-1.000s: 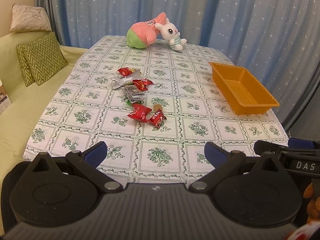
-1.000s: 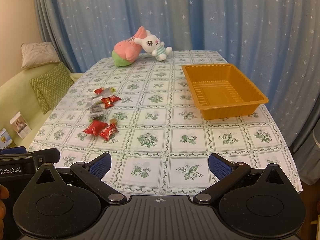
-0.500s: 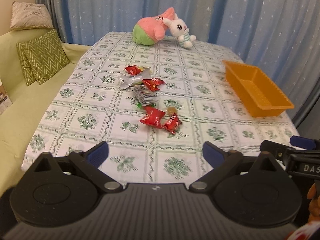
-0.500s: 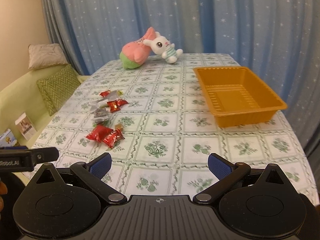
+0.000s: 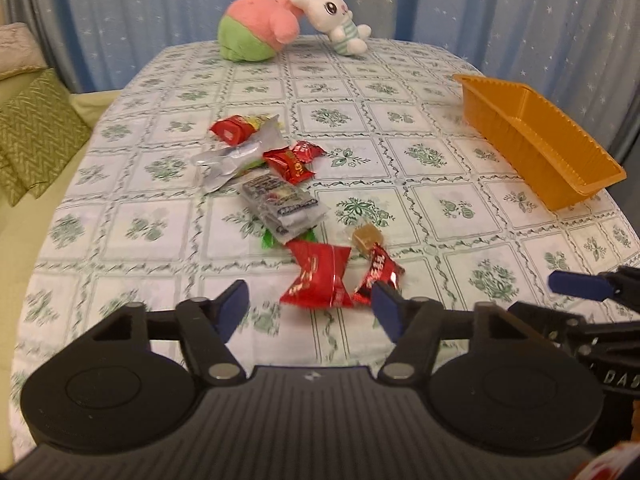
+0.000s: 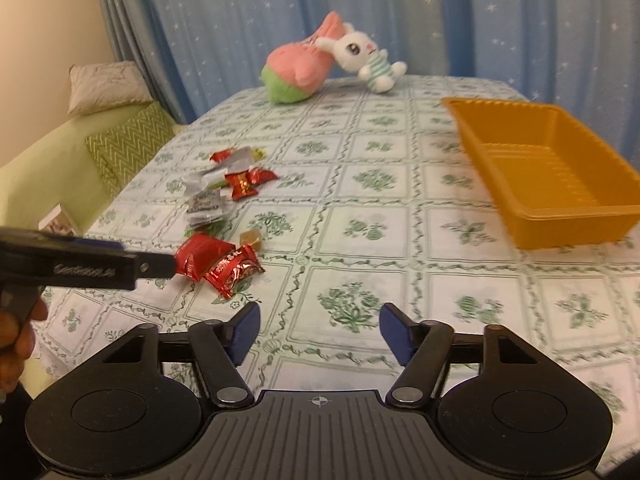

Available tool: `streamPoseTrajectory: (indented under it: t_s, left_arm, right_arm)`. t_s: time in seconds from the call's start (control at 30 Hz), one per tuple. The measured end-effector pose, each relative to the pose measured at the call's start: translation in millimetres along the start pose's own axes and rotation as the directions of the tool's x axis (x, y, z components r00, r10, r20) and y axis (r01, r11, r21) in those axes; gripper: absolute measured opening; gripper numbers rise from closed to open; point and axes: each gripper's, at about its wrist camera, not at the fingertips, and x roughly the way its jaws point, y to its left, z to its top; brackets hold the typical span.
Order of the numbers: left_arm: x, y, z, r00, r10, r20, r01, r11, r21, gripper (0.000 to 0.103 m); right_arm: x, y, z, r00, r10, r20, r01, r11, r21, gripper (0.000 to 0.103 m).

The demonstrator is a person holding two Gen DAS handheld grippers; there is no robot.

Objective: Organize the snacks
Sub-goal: 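Grasp the red candy with the left tool while the right tool grasps a red wrapped candy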

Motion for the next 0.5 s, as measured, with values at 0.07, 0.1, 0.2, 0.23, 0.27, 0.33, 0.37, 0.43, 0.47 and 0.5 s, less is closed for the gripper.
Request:
streamPoseTrajectory:
  t_s: [0.07, 0.1, 0.2, 0.23, 0.27, 0.33, 0.37, 0.43, 0.47, 0.5]
  left_arm:
    - [12, 2, 4, 1.000, -0.017, -0.007, 0.017, 1.000, 0.008, 0.053]
    - [16, 2, 6, 1.000, -0.023, -0.009, 0.023, 1.000, 0.012, 0.050]
    - [29, 3, 11, 1.000, -0.023, -0.018, 0.024, 0.999, 0.031, 0.035]
    - [32, 4, 12, 1.000, -0.022, -0.021, 0.023, 0.999, 0.040, 0.033]
    - [34, 4, 12, 0.999, -0.022, -0.028, 0.023, 0.999, 0.049, 0.031]
    - [37, 5, 11, 0.999, -0.026, -0.035, 0.029, 0.997, 0.075, 0.027]
    - [36, 6, 10, 0.999, -0.026, -0.034, 0.028, 0.996, 0.083, 0.027]
    - [34, 10, 9, 0.999, -0.021, -0.035, 0.025, 0.996, 0.089, 0.026]
    - [33, 13, 9, 0.999, -0.020, -0.036, 0.023, 0.996, 0.089, 0.026]
    - [32, 16, 8, 0.999, -0.016, -0.036, 0.019, 0.996, 0.089, 0.025]
  right_arm:
    - [11, 1, 2, 1.000, 0.011, -0.009, -0.011, 1.000, 0.002, 0.060]
    - [15, 2, 3, 1.000, 0.018, -0.013, -0.017, 1.000, 0.004, 0.059]
    - [25, 4, 6, 0.999, 0.037, -0.013, -0.037, 0.999, 0.004, 0.057]
    - [29, 6, 8, 0.999, 0.042, -0.012, -0.042, 0.999, 0.002, 0.057]
    - [32, 7, 9, 0.999, 0.049, -0.011, -0.049, 0.999, 0.003, 0.057]
    - [40, 10, 13, 0.998, 0.067, -0.010, -0.067, 0.998, 0.006, 0.056]
    - [43, 12, 15, 0.997, 0.075, -0.010, -0.075, 0.997, 0.008, 0.056]
    - [49, 17, 17, 0.995, 0.099, -0.011, -0.099, 0.995, 0.007, 0.054]
    - [52, 20, 18, 0.994, 0.107, -0.014, -0.107, 0.994, 0.004, 0.053]
    - [55, 24, 18, 0.993, 0.114, -0.018, -0.114, 0.993, -0.002, 0.051]
